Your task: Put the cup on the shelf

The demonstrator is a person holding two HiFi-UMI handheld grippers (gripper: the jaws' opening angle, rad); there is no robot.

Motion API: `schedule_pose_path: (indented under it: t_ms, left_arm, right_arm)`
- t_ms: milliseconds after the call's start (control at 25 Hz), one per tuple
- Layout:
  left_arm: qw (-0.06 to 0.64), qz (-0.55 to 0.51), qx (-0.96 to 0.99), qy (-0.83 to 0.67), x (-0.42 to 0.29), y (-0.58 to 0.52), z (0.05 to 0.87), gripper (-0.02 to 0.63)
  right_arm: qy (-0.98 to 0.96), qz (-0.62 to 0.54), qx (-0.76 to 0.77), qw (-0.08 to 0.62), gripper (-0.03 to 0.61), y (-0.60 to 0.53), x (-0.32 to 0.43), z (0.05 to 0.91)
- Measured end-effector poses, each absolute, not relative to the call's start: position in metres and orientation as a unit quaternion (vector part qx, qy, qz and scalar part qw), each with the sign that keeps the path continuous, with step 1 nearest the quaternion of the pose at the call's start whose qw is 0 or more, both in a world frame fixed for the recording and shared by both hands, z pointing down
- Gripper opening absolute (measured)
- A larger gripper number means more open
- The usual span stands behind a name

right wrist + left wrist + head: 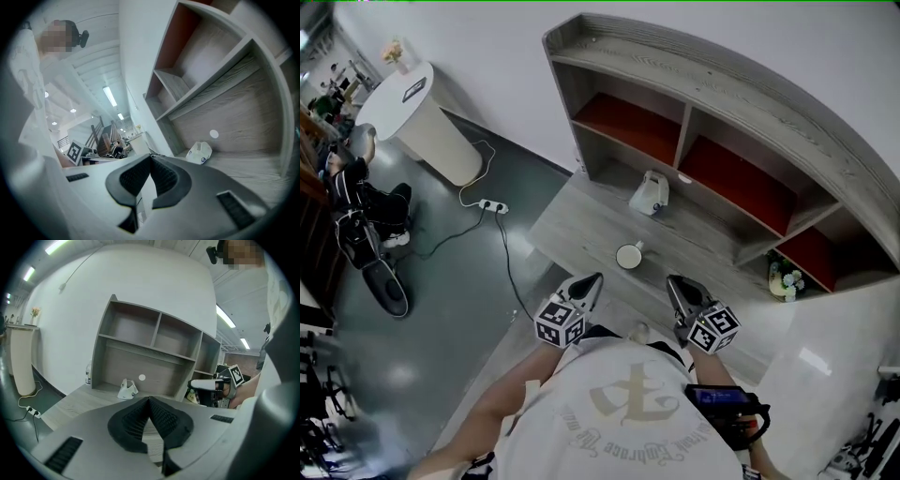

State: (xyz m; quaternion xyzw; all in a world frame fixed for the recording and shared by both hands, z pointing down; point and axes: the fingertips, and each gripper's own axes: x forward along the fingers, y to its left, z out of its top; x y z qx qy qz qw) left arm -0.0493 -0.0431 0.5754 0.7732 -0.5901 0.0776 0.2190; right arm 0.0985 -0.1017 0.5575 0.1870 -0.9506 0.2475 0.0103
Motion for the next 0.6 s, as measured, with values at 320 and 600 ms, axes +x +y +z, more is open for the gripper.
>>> schedule_pose_path:
  t_ms: [320,600]
  left_arm:
    - [0.227,0.105,0.79,-0.56,-0.044,-0.053,0.584,0.003]
    - [0.205,0.146,0.817,-0.518,-0.048,-0.067,0.598,0.003]
  right_arm:
    - [-0.938,0.268,0.22,0.016,0.005,-0.1,0.109,0.57]
    - [-0.928,0.268,0.257,0.018,0.005,-0.106,0.104,0.569]
